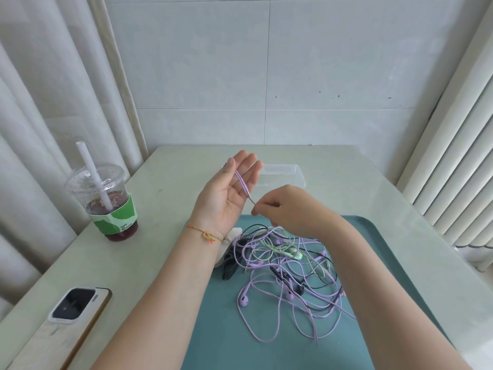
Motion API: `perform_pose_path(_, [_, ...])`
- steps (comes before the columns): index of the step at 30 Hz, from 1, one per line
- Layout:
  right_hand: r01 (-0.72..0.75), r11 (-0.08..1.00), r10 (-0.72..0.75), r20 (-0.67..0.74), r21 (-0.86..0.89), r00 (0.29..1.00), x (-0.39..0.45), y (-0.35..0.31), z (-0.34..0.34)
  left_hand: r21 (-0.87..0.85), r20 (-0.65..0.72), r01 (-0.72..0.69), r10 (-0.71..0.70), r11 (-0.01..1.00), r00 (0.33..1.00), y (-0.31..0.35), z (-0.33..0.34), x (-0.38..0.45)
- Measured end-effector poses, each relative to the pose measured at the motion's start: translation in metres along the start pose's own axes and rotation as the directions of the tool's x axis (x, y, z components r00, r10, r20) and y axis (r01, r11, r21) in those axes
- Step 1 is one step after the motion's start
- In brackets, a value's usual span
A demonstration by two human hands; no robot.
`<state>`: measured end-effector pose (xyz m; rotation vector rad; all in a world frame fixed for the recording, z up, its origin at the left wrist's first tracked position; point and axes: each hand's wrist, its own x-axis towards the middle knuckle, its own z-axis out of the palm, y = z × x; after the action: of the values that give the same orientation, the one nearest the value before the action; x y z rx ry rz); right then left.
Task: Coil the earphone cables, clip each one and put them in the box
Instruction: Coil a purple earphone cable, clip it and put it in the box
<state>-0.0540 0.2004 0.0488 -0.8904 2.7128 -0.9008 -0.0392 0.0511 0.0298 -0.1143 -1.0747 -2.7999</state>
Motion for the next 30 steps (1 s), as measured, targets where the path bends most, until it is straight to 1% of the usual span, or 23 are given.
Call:
perform_pose_path(2, [0.005, 1.0, -0.005, 0.021, -0.002, 1.0, -0.001, -0.002, 0.001, 0.064, -0.021, -0.043, 0.045, 0.997, 0.999, -0.002, -0.002, 0.001])
perform_pose_path(5, [0.016, 1.0, -0.016, 0.017, 0.007, 1.0, -0.004, -0.004, 0.0, 0.214, -0.043, -0.098, 0.11, 0.972, 0.993, -0.009, -0.004, 0.002])
perform_pose_path(8, [0.035, 0.999, -0.035, -0.021, 0.002, 0.999, -0.005, -0.007, -0.002, 0.374, -0.046, -0.1, 0.126, 0.922, 0.991, -0.014, -0.004, 0.0])
perform_pose_path(10, [0.044, 0.999, -0.044, -0.083, -0.005, 0.996, -0.006, -0.007, -0.004, 0.524, -0.064, -0.071, 0.122, 0.849, 0.99, -0.016, -0.003, -0.001])
perform_pose_path(12, [0.048, 0.999, -0.047, -0.16, 0.003, 0.986, -0.005, -0.006, -0.007, 0.67, -0.075, -0.02, 0.094, 0.742, 0.993, -0.017, -0.003, -0.002])
perform_pose_path(14, [0.048, 0.999, -0.043, -0.236, 0.015, 0.971, -0.004, -0.003, -0.012, 0.76, -0.068, 0.033, 0.028, 0.649, 0.997, -0.017, -0.004, -0.003])
perform_pose_path(15, [0.047, 0.998, -0.037, -0.278, 0.031, 0.96, -0.004, -0.001, -0.015, 0.772, -0.063, 0.067, -0.028, 0.632, 0.998, -0.017, -0.003, -0.004])
perform_pose_path(17, [0.043, 0.994, -0.006, -0.353, 0.1, 0.936, -0.003, 0.004, -0.021, 0.747, -0.052, 0.141, -0.154, 0.65, 0.987, -0.016, -0.002, -0.006])
perform_pose_path(19, [0.04, 0.984, 0.033, -0.399, 0.174, 0.916, -0.003, 0.009, -0.026, 0.694, -0.025, 0.209, -0.267, 0.689, 0.963, -0.015, -0.001, -0.006])
perform_pose_path(22, [0.032, 0.974, 0.074, -0.449, 0.224, 0.891, -0.001, 0.015, -0.028, 0.555, 0.096, 0.322, -0.443, 0.767, 0.891, -0.011, 0.0, -0.006])
perform_pose_path(24, [0.03, 0.971, 0.089, -0.471, 0.239, 0.877, 0.001, 0.017, -0.025, 0.454, 0.201, 0.365, -0.492, 0.813, 0.847, -0.007, 0.0, -0.006])
perform_pose_path(27, [0.044, 0.972, 0.07, -0.465, 0.229, 0.882, 0.004, 0.017, -0.017, 0.348, 0.336, 0.398, -0.509, 0.849, 0.793, -0.002, -0.001, -0.008])
perform_pose_path(28, [0.055, 0.972, 0.058, -0.462, 0.228, 0.885, 0.005, 0.016, -0.015, 0.337, 0.361, 0.4, -0.51, 0.852, 0.781, -0.001, -0.002, -0.009])
perform_pose_path(30, [0.085, 0.969, 0.04, -0.486, 0.232, 0.873, 0.006, 0.014, -0.012, 0.355, 0.368, 0.39, -0.511, 0.85, 0.777, -0.001, -0.002, -0.009])
